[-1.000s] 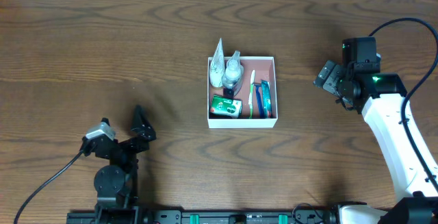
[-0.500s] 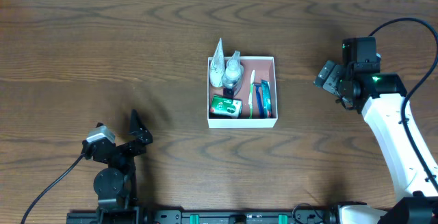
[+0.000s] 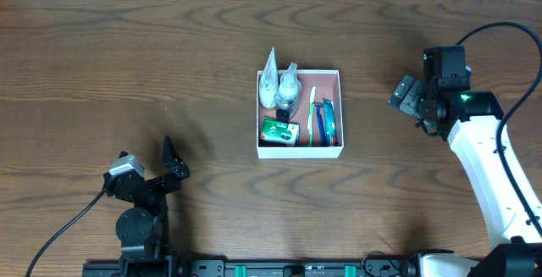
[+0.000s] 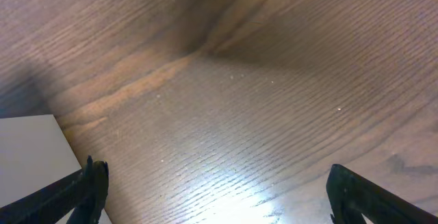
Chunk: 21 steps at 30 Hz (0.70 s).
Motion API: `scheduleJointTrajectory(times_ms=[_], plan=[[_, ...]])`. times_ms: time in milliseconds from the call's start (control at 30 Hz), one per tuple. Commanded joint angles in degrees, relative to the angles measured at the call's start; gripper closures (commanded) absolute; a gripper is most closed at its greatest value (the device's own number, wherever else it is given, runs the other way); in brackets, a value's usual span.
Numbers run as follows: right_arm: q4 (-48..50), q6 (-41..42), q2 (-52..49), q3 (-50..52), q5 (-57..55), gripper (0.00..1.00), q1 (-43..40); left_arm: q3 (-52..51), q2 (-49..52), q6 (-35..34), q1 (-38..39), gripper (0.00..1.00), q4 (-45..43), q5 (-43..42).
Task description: Pack container
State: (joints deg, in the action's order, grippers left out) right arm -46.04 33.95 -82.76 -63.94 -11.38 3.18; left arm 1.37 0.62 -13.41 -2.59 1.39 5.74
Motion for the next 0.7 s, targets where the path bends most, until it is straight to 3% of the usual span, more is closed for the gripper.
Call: scheduleJointTrajectory(times_ms=[0,400,667], plan=[[0.0,0.7,-0.1,0.0,-0.6,0.01,-0.5,-1.1,-0.3,1.1,-0.3,0.02,2.3,-0.2],[-0.1,0.7,0.1,0.0,-0.6,0.01,-0.5,-1.1,-0.3,1.1,-0.3,0.02,2.3,-0.2],[-0.4,0.7,13.1,0.0,-0.6,0.01,-0.5,-1.1,-0.3,1.1,-0.3,0.02,2.3,-0.2]])
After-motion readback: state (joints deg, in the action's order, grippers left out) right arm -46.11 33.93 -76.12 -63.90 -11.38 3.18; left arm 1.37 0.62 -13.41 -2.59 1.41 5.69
